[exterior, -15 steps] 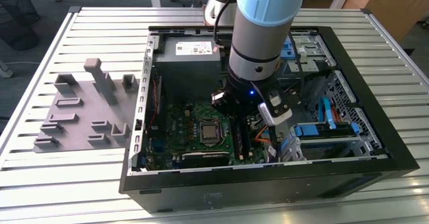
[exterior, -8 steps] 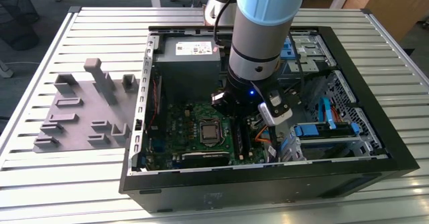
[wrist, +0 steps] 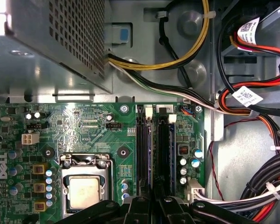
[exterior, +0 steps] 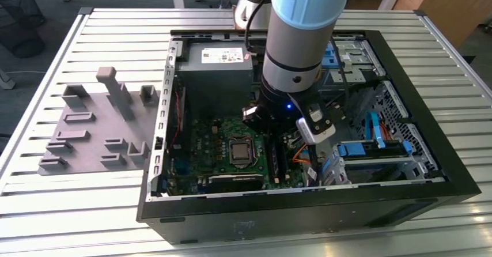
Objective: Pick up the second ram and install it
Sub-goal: 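Insert the second ram into the second slot, then press down the second ram until it locks into place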
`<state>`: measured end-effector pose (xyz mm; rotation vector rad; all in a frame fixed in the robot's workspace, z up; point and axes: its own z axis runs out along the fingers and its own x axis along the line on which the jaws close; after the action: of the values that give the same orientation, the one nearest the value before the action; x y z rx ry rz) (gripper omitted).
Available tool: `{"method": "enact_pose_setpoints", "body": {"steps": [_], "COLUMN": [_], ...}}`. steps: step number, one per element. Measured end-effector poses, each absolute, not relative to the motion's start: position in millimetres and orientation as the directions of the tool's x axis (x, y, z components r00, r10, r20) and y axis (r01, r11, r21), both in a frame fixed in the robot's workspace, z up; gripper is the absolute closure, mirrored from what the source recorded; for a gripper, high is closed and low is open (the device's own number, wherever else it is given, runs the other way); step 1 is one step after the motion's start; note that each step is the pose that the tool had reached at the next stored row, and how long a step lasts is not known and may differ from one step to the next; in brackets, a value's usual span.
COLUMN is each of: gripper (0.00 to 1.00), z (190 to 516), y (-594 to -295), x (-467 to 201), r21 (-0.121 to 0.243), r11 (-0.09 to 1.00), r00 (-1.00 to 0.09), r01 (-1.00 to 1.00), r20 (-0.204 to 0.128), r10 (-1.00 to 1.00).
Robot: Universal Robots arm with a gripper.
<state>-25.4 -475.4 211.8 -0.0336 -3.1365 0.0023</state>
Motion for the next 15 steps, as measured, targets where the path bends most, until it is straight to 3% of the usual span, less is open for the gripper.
{"method": "enact_pose_setpoints", "body": {"steps": [15], "gripper": [0.86], "z": [210.0], "y": [-475.3], "x": [-25.7], "r21": [-0.001], "r11": [1.0], "r00": [-1.0], "r01": [0.009], "r20": [0.005], "r10": [0.009]}}
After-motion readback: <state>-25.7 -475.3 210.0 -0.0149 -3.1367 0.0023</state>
